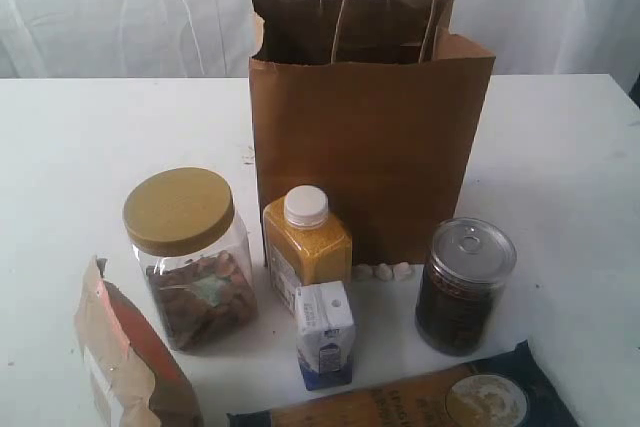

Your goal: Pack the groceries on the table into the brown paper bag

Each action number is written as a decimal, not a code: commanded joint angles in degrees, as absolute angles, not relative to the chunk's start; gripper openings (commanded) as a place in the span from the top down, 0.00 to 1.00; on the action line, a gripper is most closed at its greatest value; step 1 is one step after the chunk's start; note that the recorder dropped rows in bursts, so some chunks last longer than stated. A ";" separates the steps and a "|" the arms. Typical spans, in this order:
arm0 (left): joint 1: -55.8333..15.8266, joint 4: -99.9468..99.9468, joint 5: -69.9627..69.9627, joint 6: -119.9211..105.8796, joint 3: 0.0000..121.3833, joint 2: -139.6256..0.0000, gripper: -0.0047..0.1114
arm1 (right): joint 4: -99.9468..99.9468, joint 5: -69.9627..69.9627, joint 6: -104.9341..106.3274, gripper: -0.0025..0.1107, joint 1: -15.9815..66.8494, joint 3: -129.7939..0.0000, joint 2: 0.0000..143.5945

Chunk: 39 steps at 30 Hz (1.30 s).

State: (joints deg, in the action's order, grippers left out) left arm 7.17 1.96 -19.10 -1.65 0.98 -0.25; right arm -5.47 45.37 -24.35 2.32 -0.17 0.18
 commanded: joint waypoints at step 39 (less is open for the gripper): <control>6.72 2.25 -19.03 -1.52 0.59 0.00 0.96 | -2.13 -52.04 8.19 0.98 1.68 -47.07 70.93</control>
